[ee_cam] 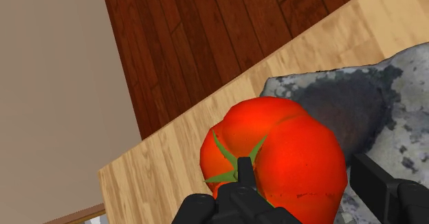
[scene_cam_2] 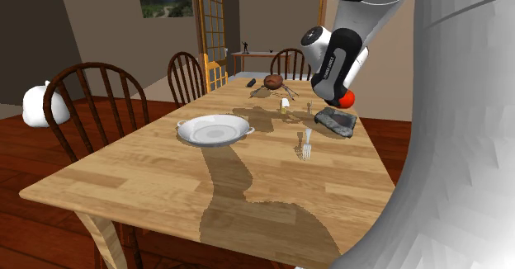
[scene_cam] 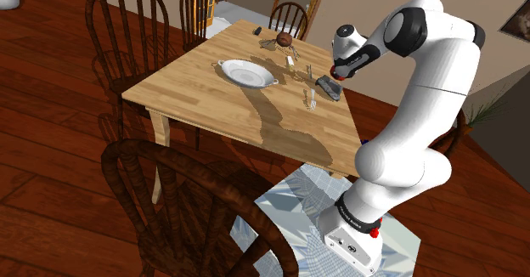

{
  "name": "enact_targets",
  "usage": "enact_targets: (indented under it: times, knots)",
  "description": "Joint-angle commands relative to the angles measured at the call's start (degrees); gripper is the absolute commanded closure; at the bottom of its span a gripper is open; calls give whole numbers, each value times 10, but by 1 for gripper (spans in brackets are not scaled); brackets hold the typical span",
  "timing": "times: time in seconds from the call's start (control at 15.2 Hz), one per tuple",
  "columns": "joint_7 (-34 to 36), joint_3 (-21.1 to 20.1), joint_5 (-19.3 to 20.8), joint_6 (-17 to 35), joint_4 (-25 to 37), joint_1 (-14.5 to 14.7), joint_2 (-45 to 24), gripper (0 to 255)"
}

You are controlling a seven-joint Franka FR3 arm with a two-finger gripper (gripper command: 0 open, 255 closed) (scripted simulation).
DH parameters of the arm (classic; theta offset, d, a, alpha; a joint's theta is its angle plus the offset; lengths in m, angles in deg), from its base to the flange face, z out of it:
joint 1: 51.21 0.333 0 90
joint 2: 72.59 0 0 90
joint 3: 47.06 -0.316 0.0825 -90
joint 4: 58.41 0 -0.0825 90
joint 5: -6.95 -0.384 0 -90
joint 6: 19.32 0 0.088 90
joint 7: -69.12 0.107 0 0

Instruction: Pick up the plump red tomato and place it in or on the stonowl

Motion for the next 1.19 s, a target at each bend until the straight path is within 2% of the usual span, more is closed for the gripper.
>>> enact_targets:
  times: [0.0, 0.07, 0.4, 0.66, 1.12]
  knots:
    - [0, 0, 0, 0, 0, 0, 0, 255]
    - [0, 0, 0, 0, 0, 0, 0, 0]
    - [0, 0, 0, 0, 0, 0, 0, 0]
    - [0, -9, 2, -39, -51, 23, 73, 0]
    - [0, -9, 2, -39, -51, 23, 73, 0]
